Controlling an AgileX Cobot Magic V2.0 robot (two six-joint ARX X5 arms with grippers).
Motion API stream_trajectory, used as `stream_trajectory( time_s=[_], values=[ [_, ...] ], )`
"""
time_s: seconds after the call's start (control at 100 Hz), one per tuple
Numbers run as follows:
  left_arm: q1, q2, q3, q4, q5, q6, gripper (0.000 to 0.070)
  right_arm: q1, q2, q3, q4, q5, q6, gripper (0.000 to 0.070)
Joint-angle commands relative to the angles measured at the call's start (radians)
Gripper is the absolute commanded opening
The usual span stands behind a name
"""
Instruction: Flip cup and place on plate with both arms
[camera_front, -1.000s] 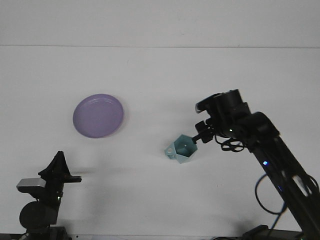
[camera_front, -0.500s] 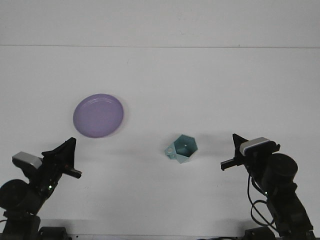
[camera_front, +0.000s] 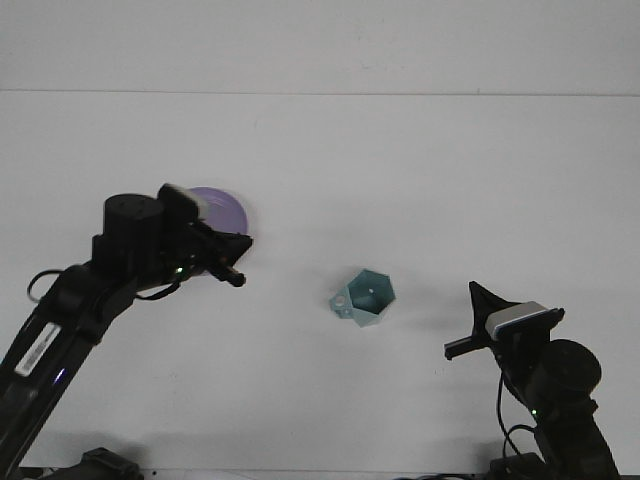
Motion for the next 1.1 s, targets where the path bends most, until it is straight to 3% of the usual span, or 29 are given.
stream_trajectory(
  time_s=[0.0, 0.18, 0.35, 0.48, 0.8, 1.09],
  values=[
    [-0.037, 0.095, 0.099, -0.05, 0.007, 0.061, 0.0034, 0.001, 0.002, 0.002, 0.006, -0.002, 0.017, 0.0],
    [-0.129, 0.289, 0.258, -0.132, 0.007, 0.087, 0.0337, 0.001, 0.002, 0.002, -0.007, -0.002, 0.017, 0.0],
    [-0.202, 0.436, 0.371, -0.22, -0.001, 0.106, 0.0359, 0.001, 0.002, 0.002, -0.015, -0.002, 0.017, 0.0],
    [-0.253, 0.56, 0.485, -0.304, -0.082, 0.118, 0.0467, 0.001, 0.002, 0.002, -0.015, -0.002, 0.017, 0.0],
    [-0.322, 0.826, 0.723, -0.418, -0.107, 0.163, 0.0463, 0.001, 0.002, 0.002, -0.015, -0.001, 0.016, 0.0],
    [-0.343, 0.939, 0.741, -0.413, -0.109, 0.167, 0.0463, 0.001, 0.002, 0.002, -0.015, -0.001, 0.014, 0.0]
  ],
)
